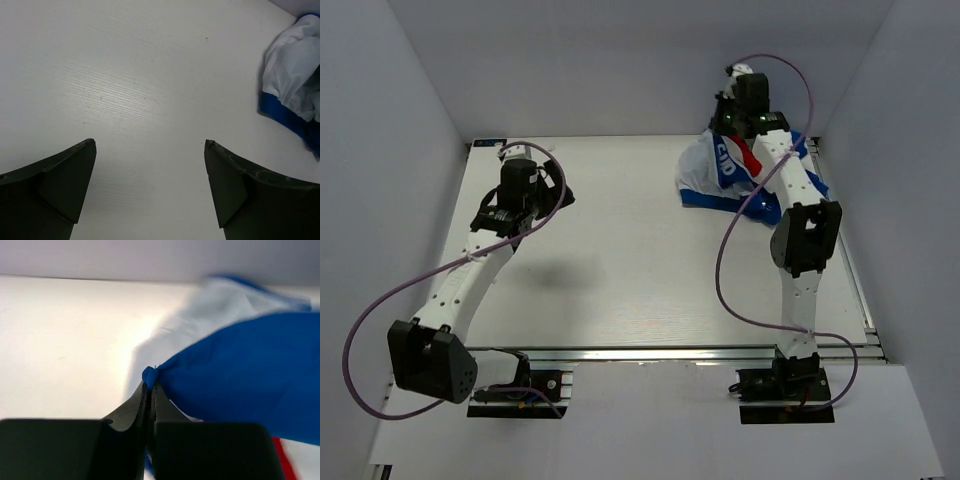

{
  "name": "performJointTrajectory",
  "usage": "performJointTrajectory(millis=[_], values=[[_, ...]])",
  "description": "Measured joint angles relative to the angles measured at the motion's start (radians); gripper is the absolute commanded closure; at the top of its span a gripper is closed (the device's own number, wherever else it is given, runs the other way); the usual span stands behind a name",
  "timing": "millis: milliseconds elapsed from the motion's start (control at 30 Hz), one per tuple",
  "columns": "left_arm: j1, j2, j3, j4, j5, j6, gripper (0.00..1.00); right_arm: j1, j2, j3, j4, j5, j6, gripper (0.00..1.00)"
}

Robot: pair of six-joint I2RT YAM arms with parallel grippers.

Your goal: Zip up the jacket

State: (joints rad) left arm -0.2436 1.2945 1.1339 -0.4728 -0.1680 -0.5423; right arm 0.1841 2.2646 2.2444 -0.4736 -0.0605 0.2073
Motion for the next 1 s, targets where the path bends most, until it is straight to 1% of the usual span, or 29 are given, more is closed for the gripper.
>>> performJointTrajectory(millis=[67, 167, 267, 333, 400, 467, 533, 567, 667, 767, 867, 1000], values=[[0.000, -0.041, 0.000, -0.005, 0.003, -0.005, 0.02, 0.090, -0.110, -0.005, -0.007, 0.010, -0.090, 1.00], [0.000, -0.124, -0.001, -0.025, 0.004, -0.013, 0.02, 0.285, -0.294, -0.035, -0.009, 0.011, -0.186, 1.00], [0.000, -0.220, -0.002, -0.056, -0.002, -0.024, 0.02, 0.469, -0.480, -0.087, 0.005, -0.094, -0.224, 1.00], [0.000, -0.283, -0.003, -0.076, -0.011, -0.032, 0.02, 0.525, -0.625, -0.181, 0.038, -0.177, -0.233, 1.00], [0.000, -0.343, -0.003, -0.098, -0.023, -0.039, 0.02, 0.513, -0.787, -0.307, 0.073, -0.212, -0.231, 1.00], [0.000, -0.395, -0.004, -0.113, -0.034, -0.046, 0.02, 0.480, -0.940, -0.447, 0.108, -0.177, -0.216, 1.00], [0.000, -0.433, -0.004, -0.128, -0.040, -0.051, 0.02, 0.460, -1.063, -0.591, 0.130, -0.090, -0.189, 1.00], [0.000, -0.447, -0.004, -0.136, -0.043, -0.052, 0.02, 0.459, -1.123, -0.687, 0.140, -0.022, -0.171, 1.00], [0.000, -0.463, -0.004, -0.159, -0.049, -0.054, 0.02, 0.455, -1.253, -0.943, 0.103, 0.159, -0.092, 1.00], [0.000, -0.445, -0.010, -0.172, -0.030, -0.050, 0.02, 0.418, -1.262, -1.147, 0.010, 0.294, 0.002, 1.00], [0.000, -0.412, -0.042, -0.177, 0.023, -0.042, 0.02, 0.378, -1.176, -1.285, -0.091, 0.364, 0.074, 1.00], [0.000, -0.374, -0.156, -0.179, 0.166, -0.005, 0.02, 0.354, -1.101, -1.350, -0.176, 0.415, 0.117, 0.85]])
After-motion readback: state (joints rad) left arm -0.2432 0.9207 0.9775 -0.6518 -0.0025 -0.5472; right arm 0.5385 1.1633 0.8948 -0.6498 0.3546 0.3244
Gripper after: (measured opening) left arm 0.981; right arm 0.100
